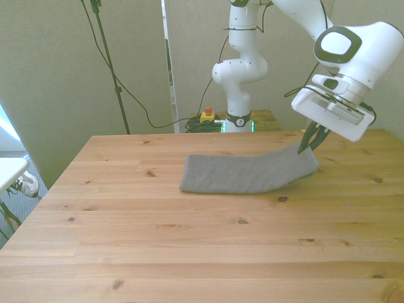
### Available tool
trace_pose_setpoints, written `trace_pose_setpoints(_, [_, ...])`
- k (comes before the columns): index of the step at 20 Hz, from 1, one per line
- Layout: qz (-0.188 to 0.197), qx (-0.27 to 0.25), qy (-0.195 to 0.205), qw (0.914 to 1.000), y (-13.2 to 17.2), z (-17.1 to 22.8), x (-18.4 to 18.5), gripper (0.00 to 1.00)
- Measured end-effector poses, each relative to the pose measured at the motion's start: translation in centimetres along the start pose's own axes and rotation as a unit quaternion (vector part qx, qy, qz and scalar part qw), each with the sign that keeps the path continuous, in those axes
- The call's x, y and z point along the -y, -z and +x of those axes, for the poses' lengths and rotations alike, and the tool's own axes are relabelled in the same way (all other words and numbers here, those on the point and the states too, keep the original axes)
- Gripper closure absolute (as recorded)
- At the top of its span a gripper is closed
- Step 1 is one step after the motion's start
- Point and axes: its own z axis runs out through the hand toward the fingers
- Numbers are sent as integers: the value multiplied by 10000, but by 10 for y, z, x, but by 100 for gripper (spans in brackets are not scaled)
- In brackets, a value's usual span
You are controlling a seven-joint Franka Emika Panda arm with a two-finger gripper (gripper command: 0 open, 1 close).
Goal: Fold the towel
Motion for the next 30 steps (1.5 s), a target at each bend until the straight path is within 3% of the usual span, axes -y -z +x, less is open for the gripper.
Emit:
trace_pose_setpoints(10, [235, 282, -619, 9974, -2, 89, -85, 100])
trace_pose_setpoints(17, [294, 503, -1059, 9927, -34, 161, -132, 100])
trace_pose_setpoints(23, [199, 655, -1313, 9890, -61, 194, -161, 100])
trace_pose_setpoints(24, [195, 692, -1349, 9882, -68, 198, -164, 0])
trace_pose_setpoints(30, [78, 886, -1596, 9832, -117, 222, -173, 0])
